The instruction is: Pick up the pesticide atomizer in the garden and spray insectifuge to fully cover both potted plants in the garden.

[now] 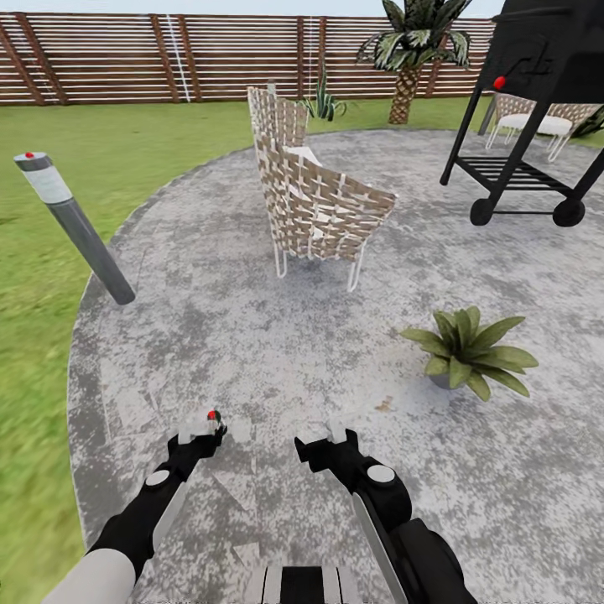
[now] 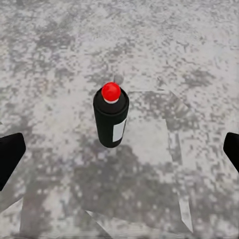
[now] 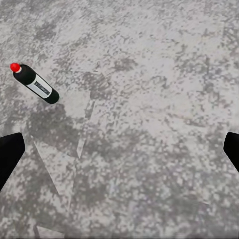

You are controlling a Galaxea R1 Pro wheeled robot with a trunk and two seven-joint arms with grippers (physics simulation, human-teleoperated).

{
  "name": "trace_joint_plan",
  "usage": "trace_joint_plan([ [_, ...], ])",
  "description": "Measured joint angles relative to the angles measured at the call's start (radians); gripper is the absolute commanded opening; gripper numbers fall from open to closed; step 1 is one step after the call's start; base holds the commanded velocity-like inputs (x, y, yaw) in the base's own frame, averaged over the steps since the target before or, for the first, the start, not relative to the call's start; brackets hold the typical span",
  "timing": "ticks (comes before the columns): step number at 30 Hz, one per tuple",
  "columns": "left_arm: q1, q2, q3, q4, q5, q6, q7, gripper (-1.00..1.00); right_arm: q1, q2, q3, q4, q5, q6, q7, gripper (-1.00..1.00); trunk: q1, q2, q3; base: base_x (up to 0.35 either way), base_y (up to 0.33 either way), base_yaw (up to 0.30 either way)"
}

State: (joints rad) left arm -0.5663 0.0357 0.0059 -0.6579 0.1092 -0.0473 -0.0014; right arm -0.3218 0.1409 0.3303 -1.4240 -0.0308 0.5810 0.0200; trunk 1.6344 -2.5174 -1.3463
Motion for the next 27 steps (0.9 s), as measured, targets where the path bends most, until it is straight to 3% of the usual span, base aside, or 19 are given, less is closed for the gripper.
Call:
trace_joint_plan([
  [11,-0.001,0.007,0.000,-0.001,0.000,0.001,0.000,1.00,0.001,0.000,-0.004,-0.016,0.000,0.000,0.000,1.00,0.000,0.000,-0.017,0.000,0.000,0.000],
  [15,-0.001,0.010,0.000,-0.001,0.000,0.000,0.001,1.00,0.001,0.001,-0.030,-0.018,0.000,0.001,0.000,1.00,0.000,0.000,-0.018,0.000,0.024,-0.002],
  [27,-0.001,0.011,0.000,-0.001,0.000,0.001,0.001,1.00,0.002,0.003,-0.043,-0.020,0.000,0.001,0.000,1.00,0.000,0.000,-0.019,0.000,0.219,-0.171],
])
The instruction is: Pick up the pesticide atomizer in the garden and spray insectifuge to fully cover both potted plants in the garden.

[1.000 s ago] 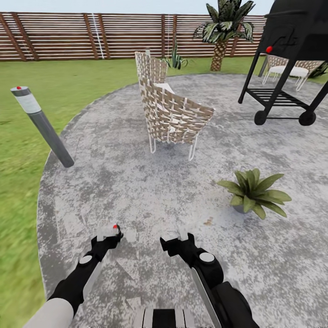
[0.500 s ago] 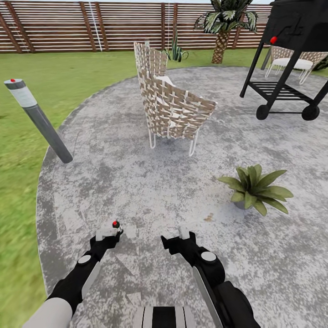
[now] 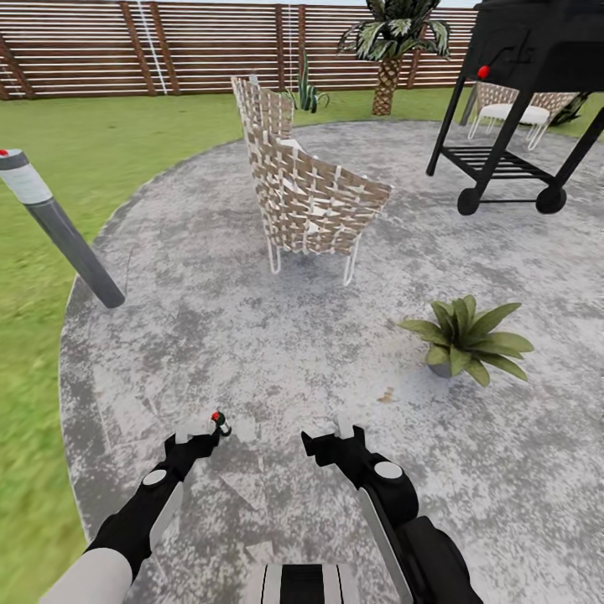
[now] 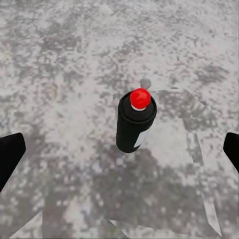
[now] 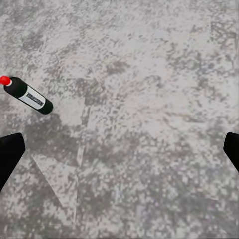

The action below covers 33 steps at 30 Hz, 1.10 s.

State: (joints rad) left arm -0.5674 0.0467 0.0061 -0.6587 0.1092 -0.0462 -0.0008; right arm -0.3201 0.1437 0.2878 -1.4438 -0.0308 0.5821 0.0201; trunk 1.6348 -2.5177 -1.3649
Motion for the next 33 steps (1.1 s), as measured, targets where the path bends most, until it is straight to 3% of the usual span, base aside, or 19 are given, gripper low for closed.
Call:
trace_joint_plan([
  [13,0.000,0.000,0.000,0.000,0.000,0.000,-0.001,1.00,0.000,0.000,0.000,0.000,0.000,0.000,0.000,1.00,0.000,0.000,0.000,0.000,0.033,-0.247],
  [24,0.000,0.000,0.000,0.000,0.000,0.000,-0.001,1.00,0.000,0.000,0.000,0.000,0.000,0.000,0.000,1.00,0.000,0.000,0.000,0.000,0.000,-0.035],
  [29,0.000,0.003,0.000,0.000,0.000,0.000,0.000,1.00,0.001,0.000,0.000,0.000,0.000,0.000,0.000,1.00,0.002,-0.001,-0.019,0.000,0.000,-0.002],
  [33,0.000,0.007,0.001,0.000,0.000,-0.001,0.001,1.00,0.001,0.000,0.000,0.000,0.000,0.000,0.000,1.00,0.002,-0.001,-0.019,0.000,0.000,0.000],
])
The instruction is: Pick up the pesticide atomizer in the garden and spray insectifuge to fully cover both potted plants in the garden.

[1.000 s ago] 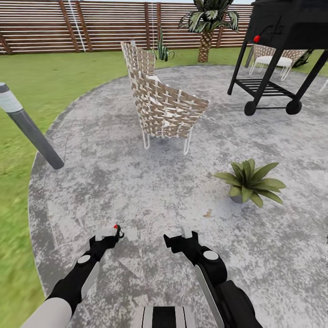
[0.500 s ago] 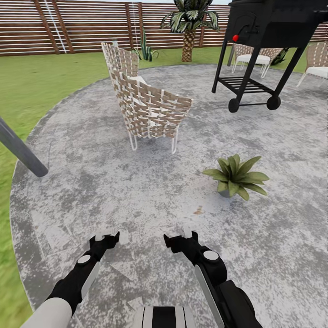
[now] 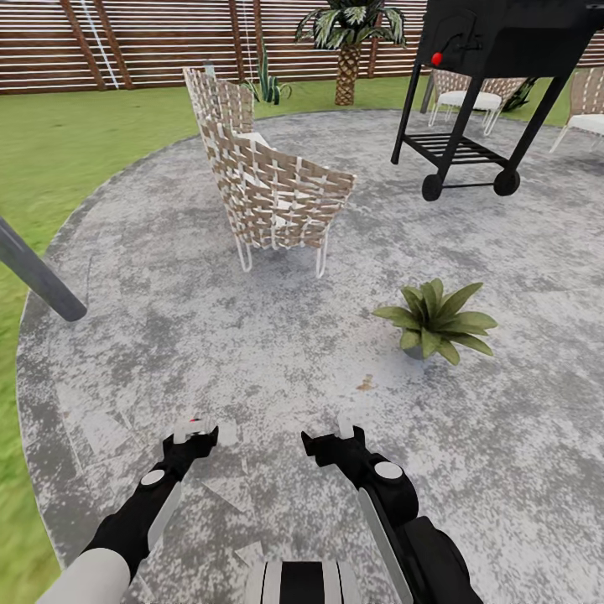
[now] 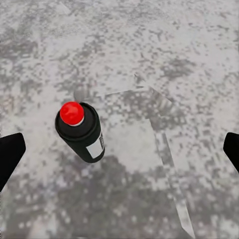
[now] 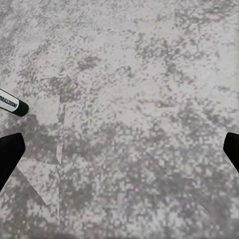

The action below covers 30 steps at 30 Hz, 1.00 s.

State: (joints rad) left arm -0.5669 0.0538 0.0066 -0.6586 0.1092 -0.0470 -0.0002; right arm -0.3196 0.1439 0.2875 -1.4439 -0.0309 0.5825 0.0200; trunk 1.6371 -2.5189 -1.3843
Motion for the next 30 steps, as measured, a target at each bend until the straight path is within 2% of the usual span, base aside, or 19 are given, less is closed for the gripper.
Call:
trace_joint_plan([
  [7,0.001,0.002,0.001,0.000,0.000,0.000,0.001,1.00,0.001,0.000,0.000,0.000,0.000,0.000,0.000,1.00,0.000,0.000,0.000,0.000,0.016,0.000],
  [16,0.001,0.003,0.002,0.000,0.000,0.000,0.002,1.00,0.000,0.000,0.000,0.000,0.000,0.000,0.000,1.00,0.000,0.000,0.000,0.000,0.162,0.000],
  [30,0.001,0.004,0.001,0.000,-0.001,-0.001,0.002,1.00,0.000,-0.001,-0.001,0.000,0.000,0.000,0.000,1.00,0.000,0.000,-0.003,0.000,0.017,0.000],
])
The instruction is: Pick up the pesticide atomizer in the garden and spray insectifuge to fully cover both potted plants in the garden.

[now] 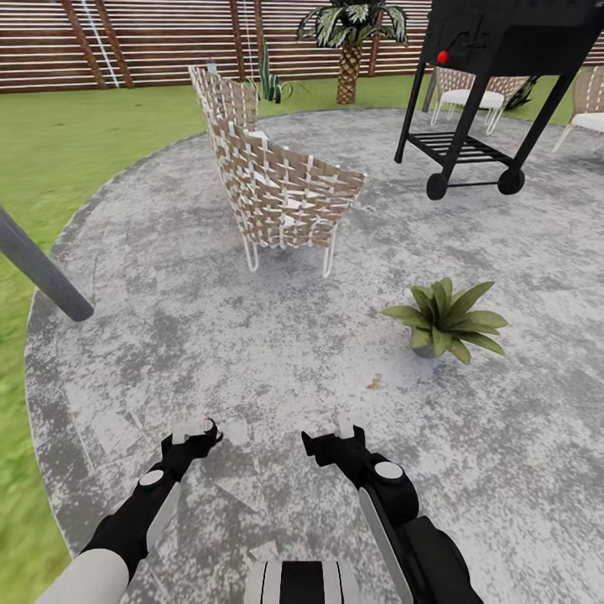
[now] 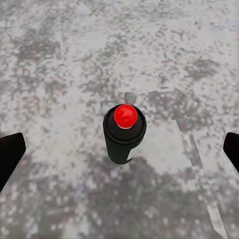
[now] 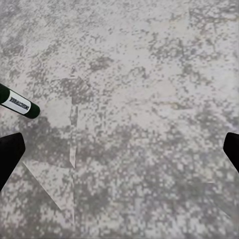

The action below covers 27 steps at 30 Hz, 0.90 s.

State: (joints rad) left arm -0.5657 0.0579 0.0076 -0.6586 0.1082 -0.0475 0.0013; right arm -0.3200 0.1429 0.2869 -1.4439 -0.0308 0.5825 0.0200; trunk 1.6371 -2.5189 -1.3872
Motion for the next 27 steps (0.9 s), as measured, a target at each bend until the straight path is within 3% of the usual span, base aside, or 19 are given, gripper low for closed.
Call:
trace_joint_plan([
  [27,0.000,0.000,0.003,0.000,0.001,0.001,0.000,1.00,0.000,0.000,0.001,-0.001,0.000,0.000,0.000,1.00,0.000,0.000,-0.018,0.057,0.000,0.000],
])
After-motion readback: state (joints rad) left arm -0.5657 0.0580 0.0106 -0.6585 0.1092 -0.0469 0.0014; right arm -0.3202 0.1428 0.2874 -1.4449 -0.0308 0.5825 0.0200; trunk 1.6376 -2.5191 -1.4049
